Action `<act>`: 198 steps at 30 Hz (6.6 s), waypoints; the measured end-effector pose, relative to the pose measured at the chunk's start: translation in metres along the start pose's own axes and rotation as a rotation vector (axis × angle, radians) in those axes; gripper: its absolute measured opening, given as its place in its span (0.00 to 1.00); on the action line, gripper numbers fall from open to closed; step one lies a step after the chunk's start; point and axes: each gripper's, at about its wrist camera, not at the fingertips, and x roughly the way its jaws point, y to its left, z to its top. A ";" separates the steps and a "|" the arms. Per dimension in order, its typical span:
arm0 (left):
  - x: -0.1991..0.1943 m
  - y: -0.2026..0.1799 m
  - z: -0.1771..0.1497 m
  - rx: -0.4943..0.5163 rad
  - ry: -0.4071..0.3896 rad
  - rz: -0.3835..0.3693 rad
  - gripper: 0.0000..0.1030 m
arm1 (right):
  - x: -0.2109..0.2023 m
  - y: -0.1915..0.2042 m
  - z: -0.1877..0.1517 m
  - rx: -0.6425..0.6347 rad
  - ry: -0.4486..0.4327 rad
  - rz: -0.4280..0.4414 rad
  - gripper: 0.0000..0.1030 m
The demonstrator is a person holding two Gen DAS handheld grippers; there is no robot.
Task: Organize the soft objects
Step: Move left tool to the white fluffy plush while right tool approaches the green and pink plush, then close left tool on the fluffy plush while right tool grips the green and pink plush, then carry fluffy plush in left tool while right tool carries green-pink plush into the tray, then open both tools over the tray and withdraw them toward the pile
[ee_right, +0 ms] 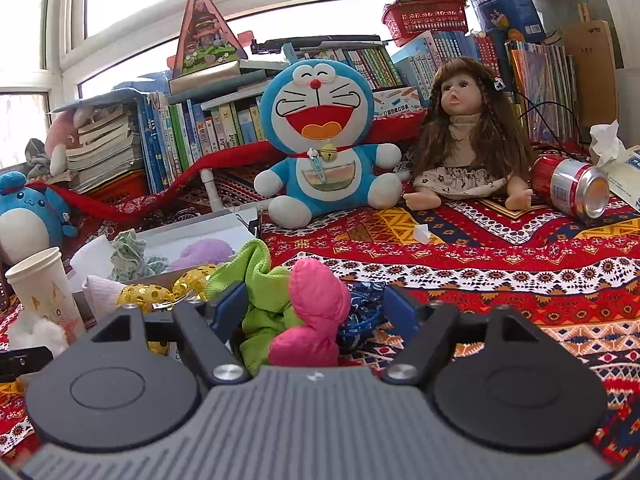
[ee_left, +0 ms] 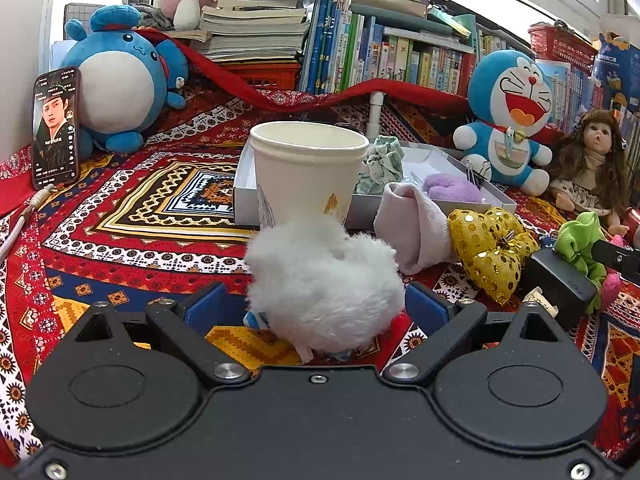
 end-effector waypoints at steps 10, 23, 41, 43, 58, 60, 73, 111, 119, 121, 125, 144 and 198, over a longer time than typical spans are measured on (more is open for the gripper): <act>0.002 0.000 0.000 -0.012 -0.005 -0.014 0.92 | 0.002 -0.001 -0.002 0.001 0.011 -0.002 0.69; 0.000 -0.001 -0.002 -0.005 -0.013 -0.025 0.90 | 0.008 0.000 -0.004 -0.004 0.022 -0.001 0.70; 0.009 -0.005 -0.005 0.012 0.012 -0.014 0.77 | 0.007 -0.001 -0.006 0.015 0.020 0.012 0.60; 0.009 -0.005 -0.006 0.008 0.013 -0.013 0.74 | 0.008 -0.001 -0.007 0.015 0.022 0.012 0.58; -0.022 -0.014 -0.008 0.038 -0.018 -0.042 0.61 | 0.000 -0.001 -0.006 0.035 0.006 0.024 0.40; -0.027 -0.018 -0.006 0.053 -0.029 -0.062 0.61 | -0.004 0.001 -0.002 0.026 -0.011 0.027 0.38; -0.050 -0.033 0.046 0.076 -0.085 -0.225 0.61 | -0.016 0.013 0.039 0.014 -0.102 0.095 0.37; 0.185 -0.002 0.226 -0.137 0.407 -0.200 0.61 | 0.172 0.082 0.118 0.083 0.207 0.261 0.38; 0.222 -0.010 0.220 -0.070 0.537 -0.181 0.62 | 0.194 0.094 0.117 0.000 0.270 0.245 0.38; 0.228 -0.010 0.217 -0.070 0.557 -0.178 0.62 | 0.199 0.096 0.114 -0.009 0.285 0.246 0.38; 0.238 -0.010 0.212 -0.066 0.592 -0.170 0.61 | 0.208 0.100 0.106 -0.027 0.319 0.248 0.38; 0.206 -0.012 0.230 -0.062 0.519 -0.194 0.72 | 0.193 0.101 0.114 -0.003 0.292 0.280 0.64; -0.024 -0.030 0.081 0.059 0.026 -0.287 0.84 | -0.002 0.033 0.051 -0.193 0.000 0.208 1.00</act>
